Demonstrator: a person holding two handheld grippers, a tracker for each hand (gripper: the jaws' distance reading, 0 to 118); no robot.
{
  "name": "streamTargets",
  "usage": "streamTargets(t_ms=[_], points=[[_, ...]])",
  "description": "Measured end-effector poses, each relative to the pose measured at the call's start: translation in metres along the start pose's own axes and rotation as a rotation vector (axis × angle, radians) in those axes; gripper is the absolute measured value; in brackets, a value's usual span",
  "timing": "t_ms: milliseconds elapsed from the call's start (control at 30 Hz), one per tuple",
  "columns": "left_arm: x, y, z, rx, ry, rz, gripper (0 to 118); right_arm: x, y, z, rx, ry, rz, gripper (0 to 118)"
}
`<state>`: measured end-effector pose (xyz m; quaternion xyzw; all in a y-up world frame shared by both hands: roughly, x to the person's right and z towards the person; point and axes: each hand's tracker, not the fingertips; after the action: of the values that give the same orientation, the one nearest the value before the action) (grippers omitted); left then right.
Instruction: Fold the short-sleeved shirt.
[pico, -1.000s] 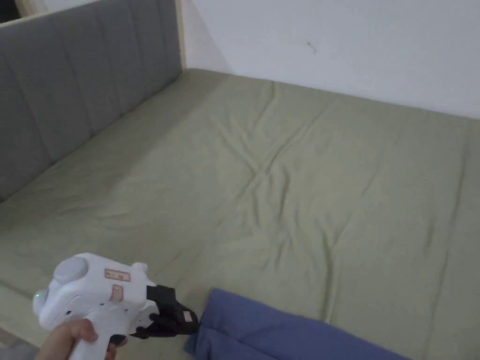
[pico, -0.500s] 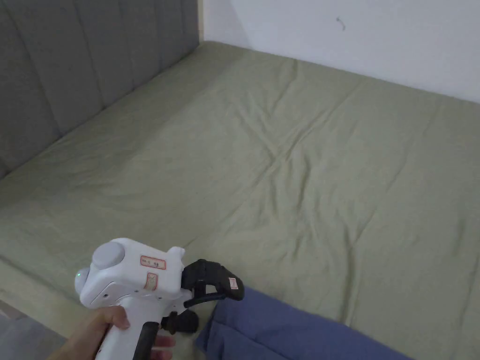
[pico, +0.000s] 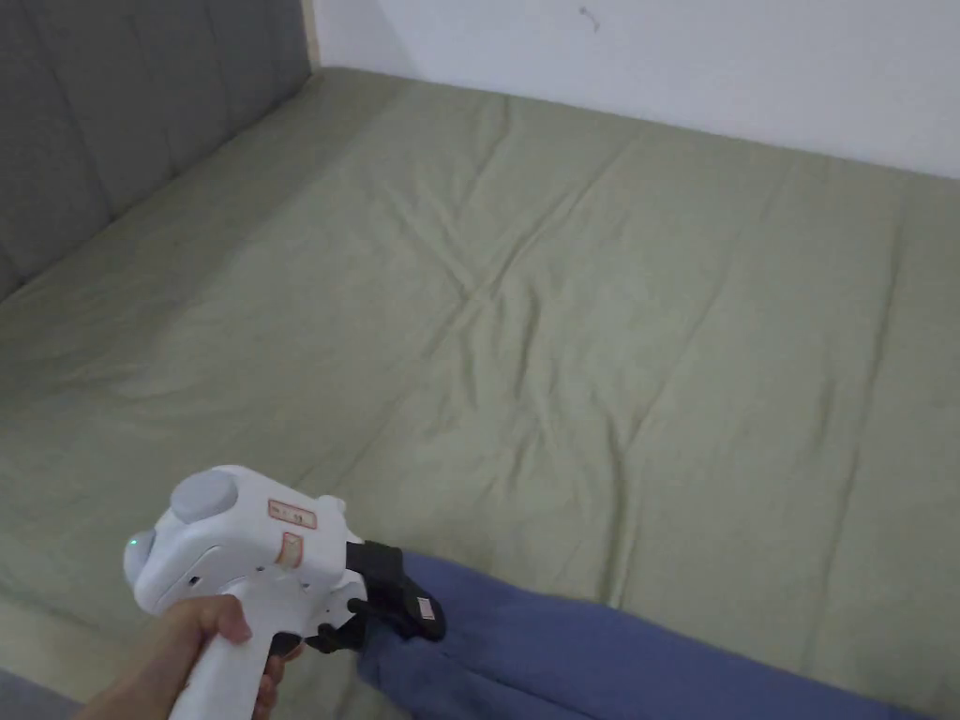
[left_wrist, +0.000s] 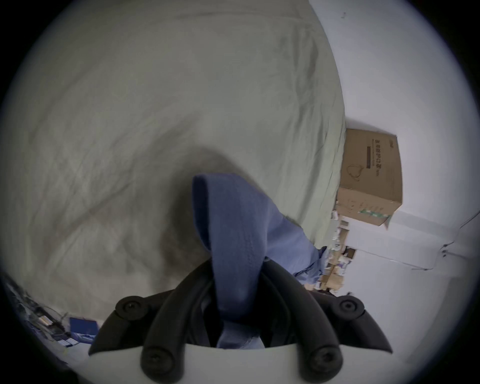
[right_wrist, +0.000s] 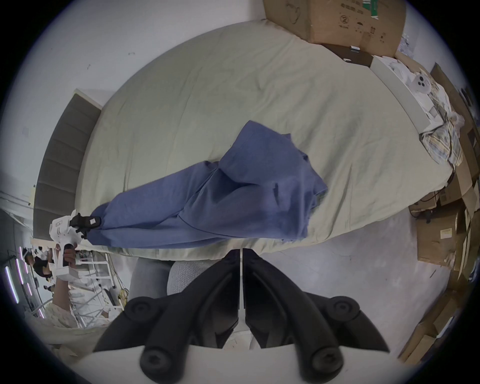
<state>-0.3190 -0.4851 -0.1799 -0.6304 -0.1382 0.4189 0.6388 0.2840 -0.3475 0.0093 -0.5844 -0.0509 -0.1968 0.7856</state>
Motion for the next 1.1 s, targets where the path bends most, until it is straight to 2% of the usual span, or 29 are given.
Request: streamTargets(t_ms=[67,200,267,400,533,633,667,700,733,767,833,867,967,1100], points=[[0.027,-0.003,0.003,-0.005,0.065,-0.05,14,0.013,-0.003,0.003,0.025,0.015,-0.028,2],[0.11,-0.033,-0.011,-0.026,0.133,-0.255,14,0.041,-0.015,0.006,0.083,0.061,-0.109,2],[0.151,-0.049,-0.036,-0.081,0.127,-0.361,14,0.059,-0.025,0.006,0.094,0.087,-0.149,2],[0.207,-0.076,-0.111,-0.17,0.239,-0.486,14,0.091,-0.042,0.006,0.085,0.087,-0.181,2],[0.219,-0.083,-0.183,-0.269,0.267,-0.476,14,0.126,-0.056,0.014,0.087,0.065,-0.238,2],[0.212,-0.084,-0.213,-0.295,0.352,-0.454,14,0.147,-0.062,0.021,0.097,0.032,-0.272,2],[0.208,-0.083,-0.217,-0.281,0.341,-0.447,15,0.154,-0.063,0.023,0.099,0.027,-0.281,2],[0.206,-0.081,-0.216,-0.274,0.331,-0.408,20,0.159,-0.063,0.024,0.105,0.024,-0.288,2],[0.202,-0.077,-0.212,-0.268,0.282,-0.349,35,0.162,-0.064,0.023,0.11,0.021,-0.298,2],[0.201,-0.076,-0.206,-0.267,0.198,-0.292,54,0.166,-0.062,0.022,0.112,0.022,-0.305,2],[0.211,-0.077,-0.188,-0.242,0.094,-0.266,107,0.167,-0.059,0.018,0.117,0.026,-0.308,2],[0.218,-0.081,-0.176,-0.203,0.083,-0.28,118,0.164,-0.058,0.016,0.12,0.033,-0.303,2],[0.24,-0.085,-0.131,-0.041,0.071,-0.43,117,0.157,-0.053,0.013,0.137,0.088,-0.268,2],[0.247,-0.092,-0.09,0.176,0.231,-0.631,116,0.143,-0.051,0.01,0.149,0.135,-0.221,2]])
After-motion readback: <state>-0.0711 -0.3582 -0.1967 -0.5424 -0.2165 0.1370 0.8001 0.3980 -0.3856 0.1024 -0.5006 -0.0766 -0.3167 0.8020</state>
